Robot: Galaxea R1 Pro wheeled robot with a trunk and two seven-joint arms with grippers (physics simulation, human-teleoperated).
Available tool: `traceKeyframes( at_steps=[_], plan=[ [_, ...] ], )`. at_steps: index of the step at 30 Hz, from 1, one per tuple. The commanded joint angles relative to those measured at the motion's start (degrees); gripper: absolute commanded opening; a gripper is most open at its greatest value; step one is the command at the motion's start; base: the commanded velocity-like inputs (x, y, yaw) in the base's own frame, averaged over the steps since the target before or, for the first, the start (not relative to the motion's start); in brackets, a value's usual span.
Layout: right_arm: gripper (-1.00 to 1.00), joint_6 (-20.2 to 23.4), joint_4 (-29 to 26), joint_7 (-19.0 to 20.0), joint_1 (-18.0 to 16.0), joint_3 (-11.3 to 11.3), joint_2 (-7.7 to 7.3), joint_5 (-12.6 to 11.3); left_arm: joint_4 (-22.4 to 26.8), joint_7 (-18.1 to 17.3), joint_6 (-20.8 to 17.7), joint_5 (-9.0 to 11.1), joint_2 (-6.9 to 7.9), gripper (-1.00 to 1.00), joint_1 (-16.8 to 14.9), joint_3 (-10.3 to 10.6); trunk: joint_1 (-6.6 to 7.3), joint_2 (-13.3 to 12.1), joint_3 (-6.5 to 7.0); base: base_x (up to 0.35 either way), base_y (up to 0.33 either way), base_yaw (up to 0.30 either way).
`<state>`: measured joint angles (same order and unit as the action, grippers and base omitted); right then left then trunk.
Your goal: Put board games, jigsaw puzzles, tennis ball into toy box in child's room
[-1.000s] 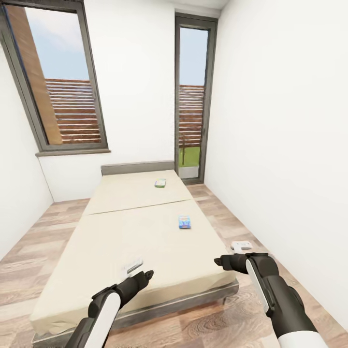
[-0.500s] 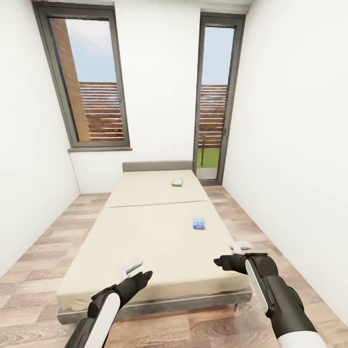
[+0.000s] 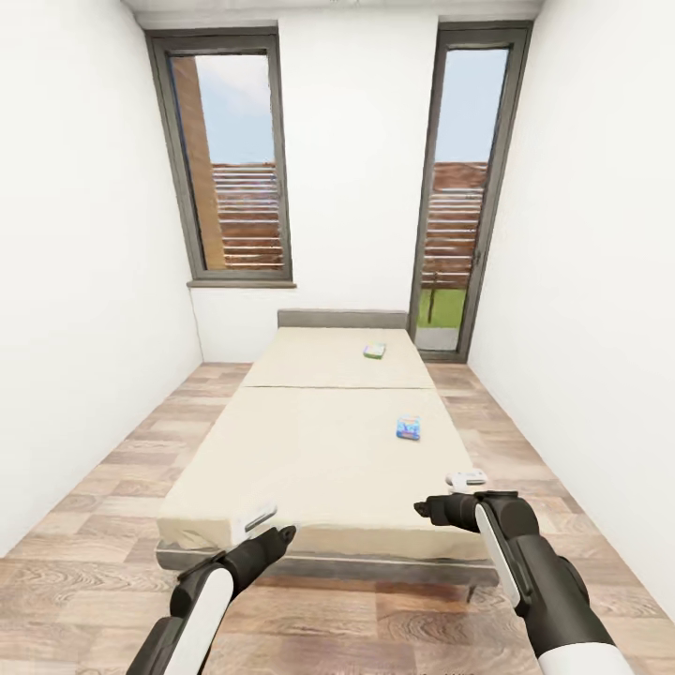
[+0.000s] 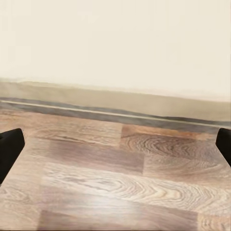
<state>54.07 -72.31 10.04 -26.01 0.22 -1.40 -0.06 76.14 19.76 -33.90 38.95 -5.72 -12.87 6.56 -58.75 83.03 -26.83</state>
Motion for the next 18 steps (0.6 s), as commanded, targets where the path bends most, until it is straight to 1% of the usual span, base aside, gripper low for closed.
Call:
traceKeyframes(
  at_steps=[1,13,18],
  plan=[
    [1.0,0.3,-0.1,0.1,0.0,0.0,-0.02,0.0,0.1,0.5,-0.1,0.6,0.01,1.0,-0.1,0.1,0.02,0.0,-0.07,-0.226,-0.209,0.296],
    [1.0,0.2,-0.1,0.1,0.0,0.1,-0.01,0.1,0.0,0.6,-0.1,0.5,0.04,1.0,-0.1,0.0,0.02,0.0,-0.07,-0.226,-0.21,0.296],
    [1.0,0.2,-0.1,0.0,0.0,0.1,-0.01,0.1,0.0,0.6,-0.1,0.5,0.08,1.0,-0.1,0.0,0.02,0.0,-0.07,-0.179,-0.228,0.294]
  ],
)
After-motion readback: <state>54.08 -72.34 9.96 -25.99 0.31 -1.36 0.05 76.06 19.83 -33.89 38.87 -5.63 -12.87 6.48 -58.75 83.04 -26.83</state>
